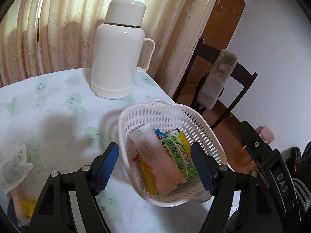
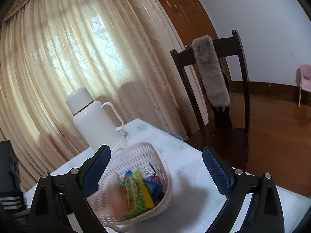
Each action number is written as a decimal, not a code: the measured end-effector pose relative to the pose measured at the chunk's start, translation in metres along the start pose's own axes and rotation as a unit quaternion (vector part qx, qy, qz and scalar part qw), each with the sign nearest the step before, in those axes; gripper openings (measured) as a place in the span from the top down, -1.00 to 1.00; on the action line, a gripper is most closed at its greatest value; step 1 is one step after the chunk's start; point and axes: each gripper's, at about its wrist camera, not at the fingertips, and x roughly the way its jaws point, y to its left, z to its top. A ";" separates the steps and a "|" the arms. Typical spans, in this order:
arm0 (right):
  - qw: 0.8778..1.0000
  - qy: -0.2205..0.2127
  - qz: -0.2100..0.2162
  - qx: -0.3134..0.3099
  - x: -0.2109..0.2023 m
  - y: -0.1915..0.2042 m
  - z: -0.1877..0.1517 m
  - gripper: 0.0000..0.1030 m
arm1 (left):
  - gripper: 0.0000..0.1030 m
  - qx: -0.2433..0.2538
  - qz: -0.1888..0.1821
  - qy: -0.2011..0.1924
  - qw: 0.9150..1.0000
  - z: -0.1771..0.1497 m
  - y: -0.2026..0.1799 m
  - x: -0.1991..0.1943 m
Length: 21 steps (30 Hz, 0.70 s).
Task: Organize snacks
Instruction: 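Carry the pastry packet over the basket and open the left gripper, then withdraw both grippers from the basket back toward the remaining snacks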
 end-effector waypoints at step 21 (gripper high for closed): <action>0.999 0.003 0.005 -0.046 0.003 0.018 -0.011 -0.85 | -0.43 0.001 0.087 -0.009 0.996 -0.011 0.026 -0.021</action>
